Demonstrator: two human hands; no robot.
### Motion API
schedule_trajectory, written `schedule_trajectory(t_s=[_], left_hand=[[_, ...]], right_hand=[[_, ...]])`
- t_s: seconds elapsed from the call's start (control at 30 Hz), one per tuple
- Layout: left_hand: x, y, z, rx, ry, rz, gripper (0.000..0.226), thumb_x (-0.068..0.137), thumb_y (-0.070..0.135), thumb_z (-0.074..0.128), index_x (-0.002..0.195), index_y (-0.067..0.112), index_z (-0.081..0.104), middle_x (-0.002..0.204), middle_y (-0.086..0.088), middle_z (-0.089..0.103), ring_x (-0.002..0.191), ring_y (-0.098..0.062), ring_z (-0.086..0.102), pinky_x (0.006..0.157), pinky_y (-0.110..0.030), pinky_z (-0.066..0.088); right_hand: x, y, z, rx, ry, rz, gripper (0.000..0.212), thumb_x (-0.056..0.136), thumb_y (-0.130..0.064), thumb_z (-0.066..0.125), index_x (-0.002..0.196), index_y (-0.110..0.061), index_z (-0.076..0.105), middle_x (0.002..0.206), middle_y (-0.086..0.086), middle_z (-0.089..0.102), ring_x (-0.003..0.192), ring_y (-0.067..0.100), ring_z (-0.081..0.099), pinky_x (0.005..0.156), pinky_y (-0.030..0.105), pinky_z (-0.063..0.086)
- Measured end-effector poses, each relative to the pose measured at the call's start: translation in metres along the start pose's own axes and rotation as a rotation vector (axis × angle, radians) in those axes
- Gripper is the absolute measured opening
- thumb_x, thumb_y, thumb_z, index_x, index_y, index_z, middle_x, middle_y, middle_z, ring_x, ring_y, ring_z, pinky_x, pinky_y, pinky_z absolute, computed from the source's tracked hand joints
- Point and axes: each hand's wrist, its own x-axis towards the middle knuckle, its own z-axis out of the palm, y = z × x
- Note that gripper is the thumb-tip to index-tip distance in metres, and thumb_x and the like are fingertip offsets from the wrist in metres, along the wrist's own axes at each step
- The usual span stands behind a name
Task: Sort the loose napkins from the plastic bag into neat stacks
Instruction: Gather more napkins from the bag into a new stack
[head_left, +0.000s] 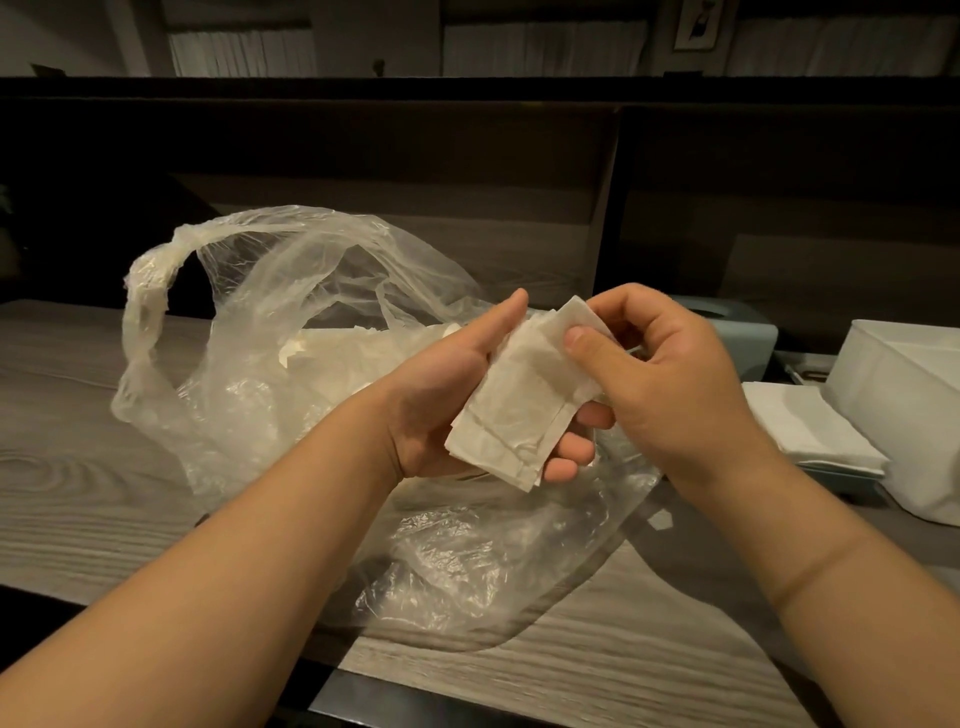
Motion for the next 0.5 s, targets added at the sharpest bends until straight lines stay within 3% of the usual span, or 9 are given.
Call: schedule_trajectory(t_s=[0.17,0.27,0.37,0.43,0.5], left_hand=[[0.001,0.001,-0.002,-0.011,0.047,-0.021,0.078,0.091,0.073,0.042,0.131,0.010,0.064,0.116,-0.021,0.068,0.098,-0.037,0.067,0.097,-0.053,0.052],[0.001,0.002,-0.002,0.018,0.166,-0.004,0.069,0.080,0.070,0.053,0.117,0.014,0.069,0.111,-0.011,0.070,0.097,-0.029,0.067,0.099,-0.046,0.052],[0.001,0.000,-0.001,0.043,0.144,-0.018,0.071,0.082,0.073,0.052,0.122,0.016,0.065,0.112,-0.010,0.068,0.098,-0.027,0.066,0.088,-0.040,0.056],[0.001,-0.002,-0.001,0.035,0.075,-0.026,0.072,0.089,0.074,0.046,0.123,0.014,0.068,0.122,-0.015,0.065,0.100,-0.031,0.065,0.089,-0.042,0.057],[0.000,-0.003,-0.003,-0.002,-0.018,-0.044,0.076,0.092,0.073,0.040,0.119,0.011,0.074,0.118,-0.019,0.068,0.098,-0.034,0.068,0.091,-0.045,0.058]], right_hand=[[0.000,-0.008,-0.007,0.215,-0.144,-0.020,0.012,0.086,-0.021,0.059,0.076,-0.021,0.065,0.072,-0.007,0.062,0.071,0.009,0.059,0.060,0.022,0.049],[0.001,-0.015,-0.011,0.461,-0.202,0.026,0.017,0.078,-0.013,0.052,0.066,-0.020,0.062,0.064,-0.001,0.055,0.063,0.015,0.054,0.056,0.025,0.047],[0.000,-0.012,-0.009,0.317,-0.144,0.010,0.012,0.084,-0.021,0.057,0.075,-0.019,0.065,0.070,-0.002,0.060,0.067,0.014,0.060,0.059,0.027,0.052],[0.000,-0.009,-0.005,0.221,-0.095,0.018,0.011,0.093,-0.024,0.064,0.087,-0.015,0.067,0.075,-0.005,0.065,0.070,0.010,0.064,0.061,0.025,0.054],[-0.001,-0.006,-0.002,0.161,-0.063,0.040,0.010,0.099,-0.023,0.063,0.095,-0.015,0.067,0.080,-0.008,0.068,0.074,0.007,0.067,0.059,0.022,0.054]])
